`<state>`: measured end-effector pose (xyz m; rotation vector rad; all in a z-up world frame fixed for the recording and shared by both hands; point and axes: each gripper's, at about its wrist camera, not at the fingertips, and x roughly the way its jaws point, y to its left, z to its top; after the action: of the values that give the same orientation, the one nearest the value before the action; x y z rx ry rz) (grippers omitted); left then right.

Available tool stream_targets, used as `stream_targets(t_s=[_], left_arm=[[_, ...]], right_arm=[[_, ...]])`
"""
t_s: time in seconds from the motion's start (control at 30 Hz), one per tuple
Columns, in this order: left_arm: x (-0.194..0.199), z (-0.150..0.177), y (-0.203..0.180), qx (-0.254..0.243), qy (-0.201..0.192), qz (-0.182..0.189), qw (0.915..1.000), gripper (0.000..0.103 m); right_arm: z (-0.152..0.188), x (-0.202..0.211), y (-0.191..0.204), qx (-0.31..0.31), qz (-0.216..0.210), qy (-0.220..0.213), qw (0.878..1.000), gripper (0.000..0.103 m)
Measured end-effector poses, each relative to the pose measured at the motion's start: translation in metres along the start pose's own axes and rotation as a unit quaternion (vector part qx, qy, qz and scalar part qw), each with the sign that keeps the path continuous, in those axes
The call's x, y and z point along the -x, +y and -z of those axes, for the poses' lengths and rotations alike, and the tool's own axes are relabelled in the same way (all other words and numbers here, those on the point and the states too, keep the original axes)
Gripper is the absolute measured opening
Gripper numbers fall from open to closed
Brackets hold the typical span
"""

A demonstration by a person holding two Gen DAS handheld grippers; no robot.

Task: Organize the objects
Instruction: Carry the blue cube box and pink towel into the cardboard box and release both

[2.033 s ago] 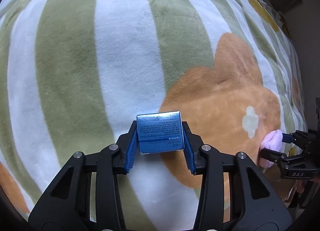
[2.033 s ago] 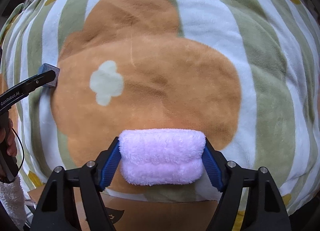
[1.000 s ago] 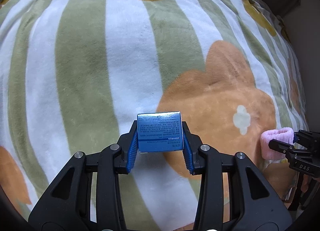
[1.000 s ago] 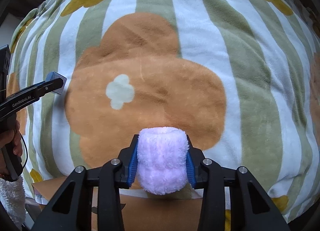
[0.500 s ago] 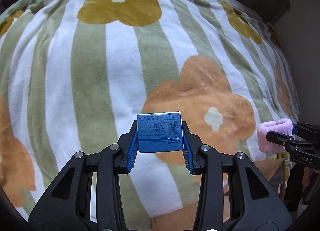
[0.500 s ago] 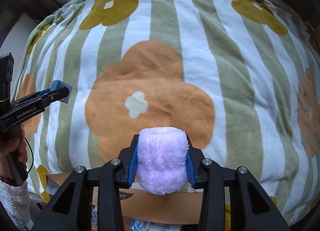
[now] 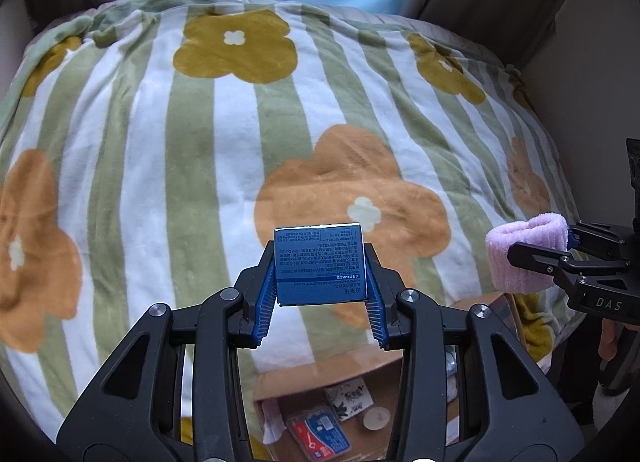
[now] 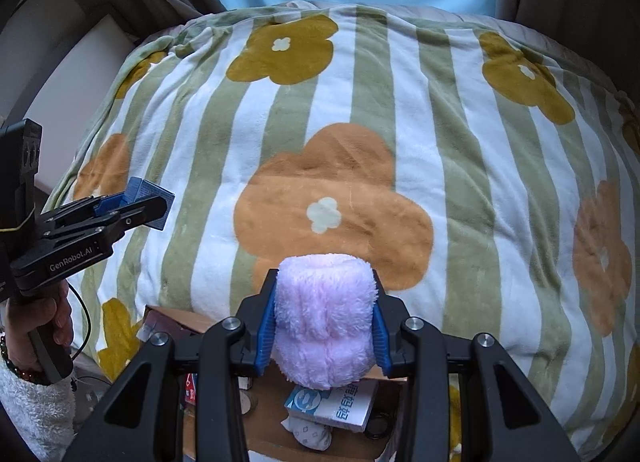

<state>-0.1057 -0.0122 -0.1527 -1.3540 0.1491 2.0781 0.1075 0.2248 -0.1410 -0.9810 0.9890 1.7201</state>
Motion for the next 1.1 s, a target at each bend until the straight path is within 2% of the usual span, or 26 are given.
stream_targets(t_s=[0.3, 0.6, 0.93, 1.1], left_arm=[[0.037, 0.083, -0.021, 0.024, 0.017, -0.002, 0.9996, 0.035], [0.026, 0.161, -0.033, 0.044, 0.056, 0.007, 0.9975, 0.035], [-0.009, 0.194, -0.032, 0.03, 0.095, 0.017, 0.9949, 0.035], [-0.018, 0.201, -0.03, 0.03, 0.113, 0.024, 0.9928, 0.035]], right_arm=[[0.05, 0.016, 0.033, 0.039, -0.024, 0.02, 0.999, 0.037], [0.103, -0.002, 0.051, 0.045, -0.05, 0.062, 0.996, 0.037], [0.141, -0.047, 0.051, 0.013, -0.039, 0.117, 0.992, 0.037], [0.144, -0.056, 0.05, 0.004, -0.037, 0.127, 0.991, 0.037]])
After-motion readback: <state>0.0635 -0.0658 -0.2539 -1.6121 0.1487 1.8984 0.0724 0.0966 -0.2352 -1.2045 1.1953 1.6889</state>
